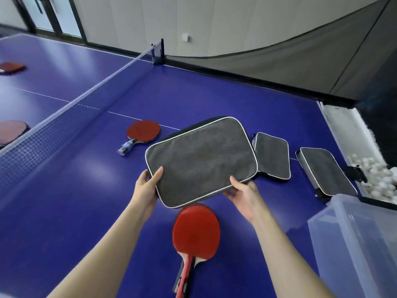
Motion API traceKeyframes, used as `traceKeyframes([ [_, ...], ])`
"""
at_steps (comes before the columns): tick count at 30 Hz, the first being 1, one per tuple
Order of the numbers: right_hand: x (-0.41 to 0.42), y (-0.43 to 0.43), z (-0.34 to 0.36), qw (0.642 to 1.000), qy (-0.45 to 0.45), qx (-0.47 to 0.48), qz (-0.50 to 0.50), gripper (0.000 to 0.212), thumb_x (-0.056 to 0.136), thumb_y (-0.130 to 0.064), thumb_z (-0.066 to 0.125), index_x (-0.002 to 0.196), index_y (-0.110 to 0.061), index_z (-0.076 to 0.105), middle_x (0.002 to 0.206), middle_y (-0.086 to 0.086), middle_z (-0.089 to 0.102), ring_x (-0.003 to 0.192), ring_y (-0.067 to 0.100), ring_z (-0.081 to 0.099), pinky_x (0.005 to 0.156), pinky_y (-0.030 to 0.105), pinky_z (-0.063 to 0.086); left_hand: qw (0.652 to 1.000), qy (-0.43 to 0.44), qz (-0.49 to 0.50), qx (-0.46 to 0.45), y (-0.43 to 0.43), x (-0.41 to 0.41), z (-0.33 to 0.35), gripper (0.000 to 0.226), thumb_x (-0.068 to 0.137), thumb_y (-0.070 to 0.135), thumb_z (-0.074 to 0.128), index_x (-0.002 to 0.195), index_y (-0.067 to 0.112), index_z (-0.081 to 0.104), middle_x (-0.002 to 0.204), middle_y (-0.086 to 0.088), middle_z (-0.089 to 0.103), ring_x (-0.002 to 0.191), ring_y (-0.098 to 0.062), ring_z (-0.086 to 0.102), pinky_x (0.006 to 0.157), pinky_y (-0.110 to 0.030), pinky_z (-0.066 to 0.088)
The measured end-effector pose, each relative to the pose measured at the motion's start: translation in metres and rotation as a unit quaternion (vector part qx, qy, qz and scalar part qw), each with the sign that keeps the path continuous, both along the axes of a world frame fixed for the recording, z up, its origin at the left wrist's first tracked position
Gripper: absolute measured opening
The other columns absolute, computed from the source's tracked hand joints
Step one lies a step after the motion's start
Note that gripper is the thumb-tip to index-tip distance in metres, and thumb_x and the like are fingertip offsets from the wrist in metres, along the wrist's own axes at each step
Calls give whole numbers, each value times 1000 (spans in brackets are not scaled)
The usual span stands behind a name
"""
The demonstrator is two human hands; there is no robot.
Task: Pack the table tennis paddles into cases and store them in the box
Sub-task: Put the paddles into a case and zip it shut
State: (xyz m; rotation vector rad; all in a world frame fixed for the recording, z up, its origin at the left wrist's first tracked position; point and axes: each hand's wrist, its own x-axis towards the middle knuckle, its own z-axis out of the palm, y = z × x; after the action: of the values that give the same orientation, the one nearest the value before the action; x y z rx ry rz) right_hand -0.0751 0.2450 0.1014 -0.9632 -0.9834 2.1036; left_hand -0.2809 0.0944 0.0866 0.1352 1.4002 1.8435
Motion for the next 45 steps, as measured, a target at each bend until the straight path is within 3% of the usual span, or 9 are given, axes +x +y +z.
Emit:
traceKeyframes([
  [7,-33,-51,-8,999,-30,-12,0,21,87,-4,62,107,-9,63,104,10,71,87,24,70,77,38,55,999,-14,30,39,-64,-37,-1,29,87,18,68,115,14,61,112,-4,71,99,-22,70,70,-32,59],
  [11,-34,-58,-7,999,-28,1,-39,6,91,-15,61,97,-14,59,99,8,72,84,22,71,72,38,56,999,-1,20,43,-91,-57,-2,34,90,21,64,122,15,57,119,-4,68,107,-24,67,75,-34,59],
  [16,-31,-60,4,995,-65,78,2,21,94,-27,58,106,-12,66,102,6,73,91,19,70,75,37,57,999,-9,24,41,-112,-66,-5,29,92,22,58,121,16,58,121,-5,68,108,-23,66,84,-38,56],
  [20,-36,-58,15,987,-91,128,30,15,94,-18,56,95,-15,71,94,3,73,82,15,69,72,34,56,998,-15,38,41,-124,-68,-7,22,93,22,57,115,20,61,113,-1,72,98,-17,70,72,-32,60],
  [26,-39,-54,25,978,-105,174,50,6,88,-4,62,90,-9,65,77,0,67,72,17,68,69,34,58,997,-30,55,38,-136,-72,-10,21,94,25,56,114,23,63,113,0,72,101,-17,69,75,-35,60],
  [35,-45,-46,41,943,-172,249,141,15,85,-5,66,100,-9,68,85,5,69,81,16,64,83,36,54,997,-34,60,34,-142,-75,-7,21,94,24,56,113,22,63,112,-1,72,100,-19,69,74,-37,60],
  [39,-46,-49,46,912,-186,321,174,36,81,1,68,108,-22,64,86,6,68,76,10,64,73,21,53,998,-31,53,21,-146,-76,-6,22,94,26,55,114,22,62,112,0,72,100,-19,69,71,-35,61],
  [42,-51,-52,48,883,-215,388,152,30,79,1,71,100,-20,68,84,7,69,79,13,65,78,21,51,998,-42,54,9,-146,-74,-7,22,94,25,55,115,20,61,110,-1,72,99,-20,68,70,-36,61],
  [45,-54,-52,48,861,-245,426,129,13,82,-4,70,91,-12,71,76,4,73,70,16,69,73,24,53,997,-57,58,-2,-147,-74,-8,26,94,25,55,119,18,60,111,-3,71,102,-22,67,76,-40,55],
])
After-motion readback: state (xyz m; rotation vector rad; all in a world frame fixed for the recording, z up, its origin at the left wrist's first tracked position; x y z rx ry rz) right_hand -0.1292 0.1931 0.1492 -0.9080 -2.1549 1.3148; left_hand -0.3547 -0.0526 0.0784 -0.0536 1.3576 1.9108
